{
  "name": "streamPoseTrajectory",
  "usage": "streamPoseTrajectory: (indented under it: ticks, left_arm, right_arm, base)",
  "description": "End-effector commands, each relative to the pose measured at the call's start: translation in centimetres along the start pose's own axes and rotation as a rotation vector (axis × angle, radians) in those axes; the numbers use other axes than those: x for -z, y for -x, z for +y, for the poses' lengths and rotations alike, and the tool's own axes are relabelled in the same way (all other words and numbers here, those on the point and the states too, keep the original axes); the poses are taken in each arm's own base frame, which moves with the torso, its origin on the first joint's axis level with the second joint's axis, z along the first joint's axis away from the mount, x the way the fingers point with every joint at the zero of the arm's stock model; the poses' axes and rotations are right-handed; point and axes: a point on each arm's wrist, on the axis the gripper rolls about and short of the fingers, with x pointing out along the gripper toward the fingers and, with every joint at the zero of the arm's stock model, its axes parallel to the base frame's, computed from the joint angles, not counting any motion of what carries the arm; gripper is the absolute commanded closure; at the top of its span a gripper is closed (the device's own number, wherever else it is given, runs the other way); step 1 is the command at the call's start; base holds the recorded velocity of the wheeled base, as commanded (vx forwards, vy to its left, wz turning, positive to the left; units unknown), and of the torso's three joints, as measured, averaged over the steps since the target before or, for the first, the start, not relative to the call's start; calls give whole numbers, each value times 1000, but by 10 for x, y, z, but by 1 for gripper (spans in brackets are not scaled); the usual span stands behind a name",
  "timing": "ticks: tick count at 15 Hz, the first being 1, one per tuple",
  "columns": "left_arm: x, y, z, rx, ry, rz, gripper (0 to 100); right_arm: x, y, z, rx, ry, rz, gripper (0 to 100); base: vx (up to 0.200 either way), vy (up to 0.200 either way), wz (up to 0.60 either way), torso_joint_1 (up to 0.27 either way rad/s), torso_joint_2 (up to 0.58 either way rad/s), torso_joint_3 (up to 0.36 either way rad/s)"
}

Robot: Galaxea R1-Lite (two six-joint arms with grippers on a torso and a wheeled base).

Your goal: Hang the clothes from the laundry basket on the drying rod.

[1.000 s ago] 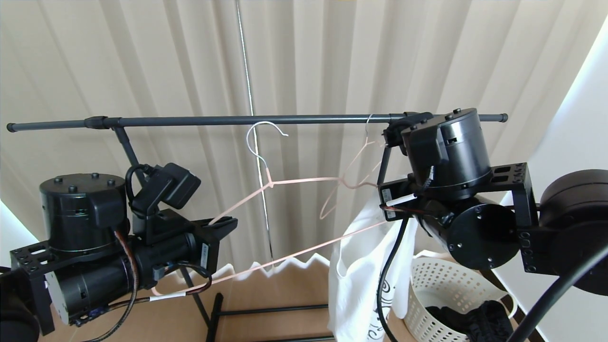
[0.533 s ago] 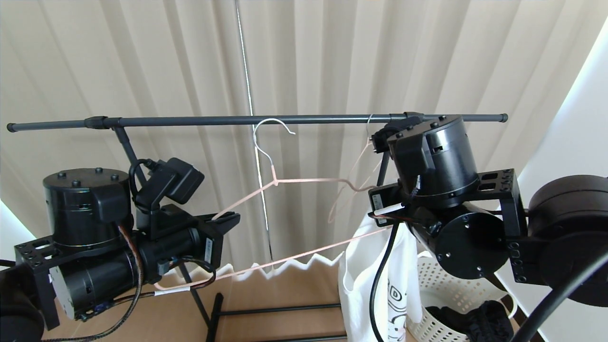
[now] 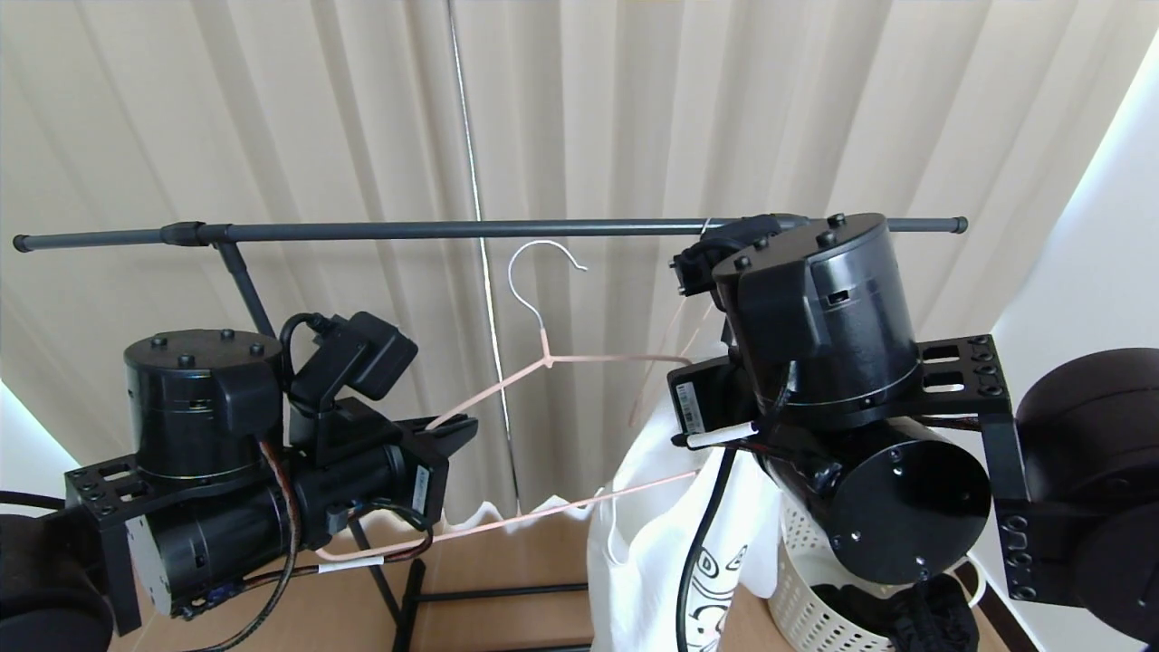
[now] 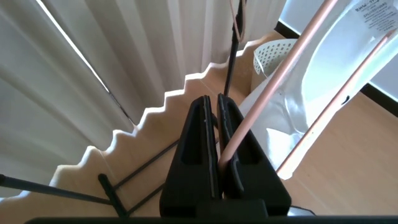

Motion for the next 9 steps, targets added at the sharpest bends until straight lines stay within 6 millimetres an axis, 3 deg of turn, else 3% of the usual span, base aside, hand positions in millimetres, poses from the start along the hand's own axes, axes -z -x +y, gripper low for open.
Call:
streamPoseTrajectory:
  ticks: [1,9]
  left_arm:
    - [2,-3,-1,6,-1,11,100]
    - [6,-13,-2,6,-3,-12,100]
  right_arm:
    - [-2,8,9,-37,-1,-15,100]
    - [-20,33,45,-157,-100,-71,100]
  base:
    - [0,0,0,0,0,0]
    - [0,0,0,0,0,0]
